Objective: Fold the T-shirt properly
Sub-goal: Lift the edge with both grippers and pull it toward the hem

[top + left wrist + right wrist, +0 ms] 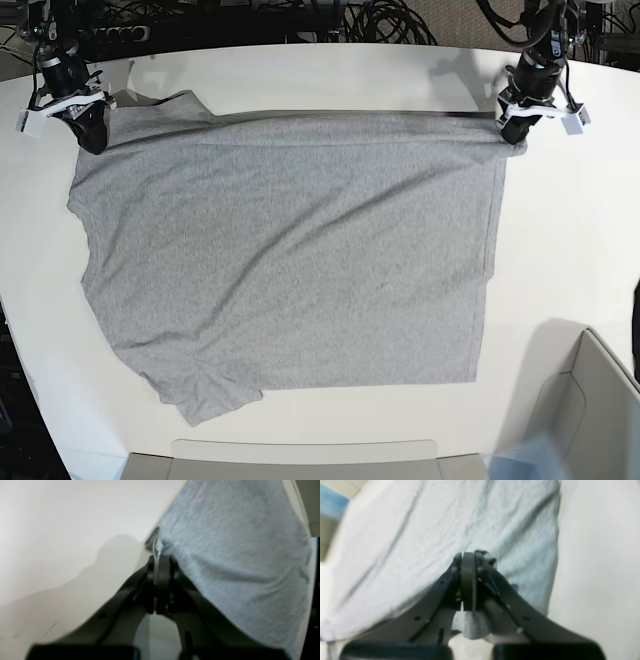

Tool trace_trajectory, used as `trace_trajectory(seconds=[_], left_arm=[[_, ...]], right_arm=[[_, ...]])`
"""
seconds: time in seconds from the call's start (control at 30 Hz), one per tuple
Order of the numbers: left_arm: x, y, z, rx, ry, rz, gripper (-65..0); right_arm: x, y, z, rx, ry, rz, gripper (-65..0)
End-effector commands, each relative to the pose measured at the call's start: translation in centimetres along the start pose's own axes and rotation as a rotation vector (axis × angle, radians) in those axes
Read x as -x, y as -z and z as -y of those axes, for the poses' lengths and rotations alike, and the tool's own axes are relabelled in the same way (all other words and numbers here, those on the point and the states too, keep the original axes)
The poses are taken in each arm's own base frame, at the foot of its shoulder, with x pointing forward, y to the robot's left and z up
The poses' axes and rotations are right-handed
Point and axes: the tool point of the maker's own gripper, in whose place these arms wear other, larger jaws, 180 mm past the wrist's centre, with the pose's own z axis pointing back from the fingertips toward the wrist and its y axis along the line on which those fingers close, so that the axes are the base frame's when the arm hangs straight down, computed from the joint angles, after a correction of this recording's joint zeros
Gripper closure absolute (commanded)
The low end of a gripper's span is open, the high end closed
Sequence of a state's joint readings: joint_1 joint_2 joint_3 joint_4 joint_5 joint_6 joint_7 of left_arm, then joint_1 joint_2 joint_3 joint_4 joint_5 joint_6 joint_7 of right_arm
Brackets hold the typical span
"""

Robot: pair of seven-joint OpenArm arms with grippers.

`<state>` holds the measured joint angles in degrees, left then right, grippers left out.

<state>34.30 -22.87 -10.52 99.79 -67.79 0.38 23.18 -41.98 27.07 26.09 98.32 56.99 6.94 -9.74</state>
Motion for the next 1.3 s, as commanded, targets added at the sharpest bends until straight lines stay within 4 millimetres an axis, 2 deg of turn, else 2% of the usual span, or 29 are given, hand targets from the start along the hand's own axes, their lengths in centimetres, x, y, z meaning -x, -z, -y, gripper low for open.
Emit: trace_trajectory(seconds=[0.0, 0.1, 0.3, 0.43, 0.67, 0.73, 0.9, 1.1, 1.27], left_arm=[[-1.0, 0.0, 1.2, 0.036, 0.006, 0.018, 0.0], [-1.6, 0.5, 1.7, 0.042, -0.001, 0.029, 0.0], [-3.5, 1.0, 3.2, 0.012, -0.034, 0.062, 0.0], [-4.3, 2.5, 4.8, 0.018, -0.065, 0.014, 0.0], [-5.6, 4.6, 6.2, -0.002, -0.045, 0.01, 0.0], [-5.2, 5.3, 6.7, 0.0, -0.057, -0.014, 0.0], [-6.0, 7.3, 6.4, -0.033, -0.052, -0.019, 0.0], [-7.6, 8.0, 7.8, -0.01, -0.059, 0.011, 0.0], [-8.5, 9.2, 8.2, -0.01, -0.076, 0.0, 0.0]], right_arm=[[-2.2, 0.2, -1.0, -0.03, -0.044, 0.054, 0.0], [-3.7, 1.2, -2.3, -0.036, -0.114, 0.077, 0.0], [-6.2, 3.7, -3.2, -0.01, -0.236, 0.066, 0.0], [-7.3, 5.2, -4.3, -0.024, -0.31, 0.062, 0.0], [-8.9, 8.3, -4.3, 0.014, -0.434, 0.049, 0.0], [-9.3, 9.3, -3.7, 0.032, -0.466, 0.043, 0.0], [-9.5, 11.3, -3.2, 0.062, -0.519, 0.026, 0.0], [-10.4, 13.1, -2.8, 0.094, -0.558, 0.012, 0.0], [-11.3, 14.5, -3.4, 0.083, -0.581, 0.009, 0.0]])
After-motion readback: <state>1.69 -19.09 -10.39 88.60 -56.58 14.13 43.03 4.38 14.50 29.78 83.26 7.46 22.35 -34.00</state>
